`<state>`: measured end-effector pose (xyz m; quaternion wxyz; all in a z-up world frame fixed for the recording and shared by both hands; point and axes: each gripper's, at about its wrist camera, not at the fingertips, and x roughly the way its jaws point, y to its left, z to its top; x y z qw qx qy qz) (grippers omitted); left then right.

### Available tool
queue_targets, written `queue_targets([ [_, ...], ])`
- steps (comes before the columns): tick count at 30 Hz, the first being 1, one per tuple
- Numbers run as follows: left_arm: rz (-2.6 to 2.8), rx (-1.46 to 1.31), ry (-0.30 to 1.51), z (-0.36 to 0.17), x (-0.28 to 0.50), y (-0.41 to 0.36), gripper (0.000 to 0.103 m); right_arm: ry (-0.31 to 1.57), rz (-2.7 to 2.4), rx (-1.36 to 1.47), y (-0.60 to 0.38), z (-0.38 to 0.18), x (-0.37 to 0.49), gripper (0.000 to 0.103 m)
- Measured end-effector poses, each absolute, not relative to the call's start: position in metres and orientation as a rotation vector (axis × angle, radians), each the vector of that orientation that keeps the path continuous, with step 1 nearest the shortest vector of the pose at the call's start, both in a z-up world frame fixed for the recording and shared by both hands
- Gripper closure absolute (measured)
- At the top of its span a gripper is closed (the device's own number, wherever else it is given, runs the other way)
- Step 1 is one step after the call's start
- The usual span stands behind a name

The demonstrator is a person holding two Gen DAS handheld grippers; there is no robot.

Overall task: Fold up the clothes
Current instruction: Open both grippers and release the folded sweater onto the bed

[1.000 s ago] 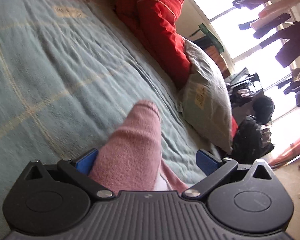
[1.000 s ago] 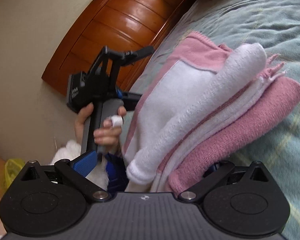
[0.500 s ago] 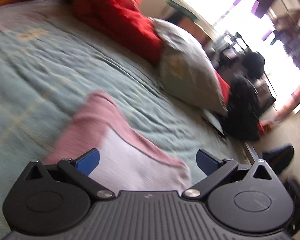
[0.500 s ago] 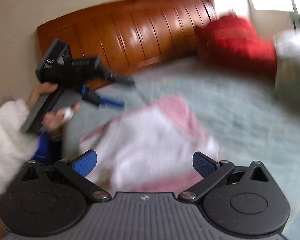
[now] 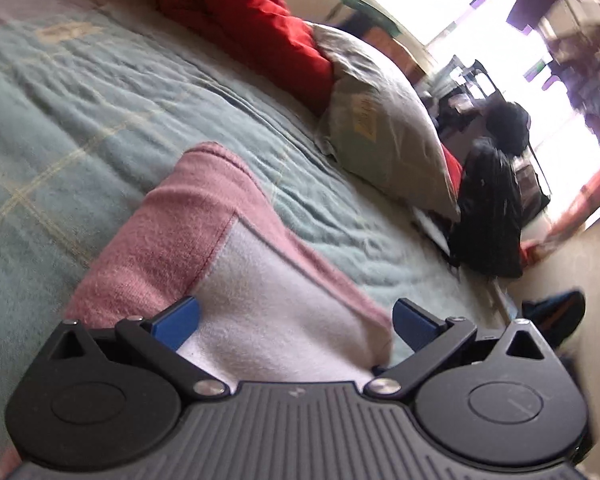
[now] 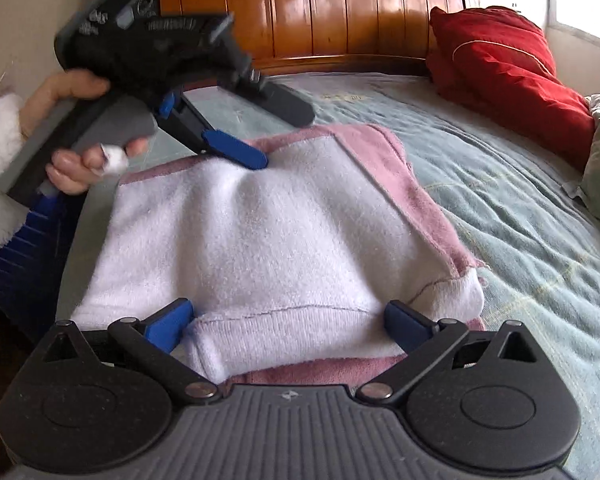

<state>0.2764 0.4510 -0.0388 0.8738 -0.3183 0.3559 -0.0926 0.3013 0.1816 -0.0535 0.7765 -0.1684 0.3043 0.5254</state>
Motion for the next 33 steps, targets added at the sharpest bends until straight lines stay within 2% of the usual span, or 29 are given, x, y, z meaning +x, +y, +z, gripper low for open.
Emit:
queue_targets([
  [3,-0.202,-0.636,0.71,-0.023,0.27,0.45,0.001,0.646,1.133,-0.361,0.183,-0.06,0.296,0.0],
  [6,-0.095,-0.624,0.791,-0.039,0.275,0.46,0.001,0.644,1.131,-0.357,0.184,-0.063,0.298,0.0],
  [8,-0.101,-0.664,0.765,-0.049,0.272,0.465,0.001,0.643,1.132,-0.356,0.184,-0.064,0.297,0.0],
  [12,-0.065,-0.653,0.799,-0.03,0.281,0.457,0.002,0.633,1.127,-0.358,0.181,-0.064,0.294,0.0],
  [15,-0.149,-0.645,0.767,-0.016,0.291,0.445,0.001,0.63,1.13,-0.345,0.18,-0.065,0.296,0.0],
  [20,-0.117,-0.61,0.816,-0.027,0.327,0.436,0.001,0.632,1.116,-0.316,0.174,-0.059,0.293,0.0],
  [24,-0.077,-0.605,0.82,-0.048,0.339,0.439,0.002,0.681,1.135,-0.218,0.145,-0.041,0.284,0.0],
  [28,-0.056,-0.536,0.839,-0.04,0.34,0.426,0.002,0.643,1.137,-0.211,0.101,-0.024,0.258,0.0],
  [33,-0.141,-0.598,0.847,-0.022,0.316,0.405,0.002,0.633,1.081,-0.221,0.046,-0.018,0.226,0.0],
])
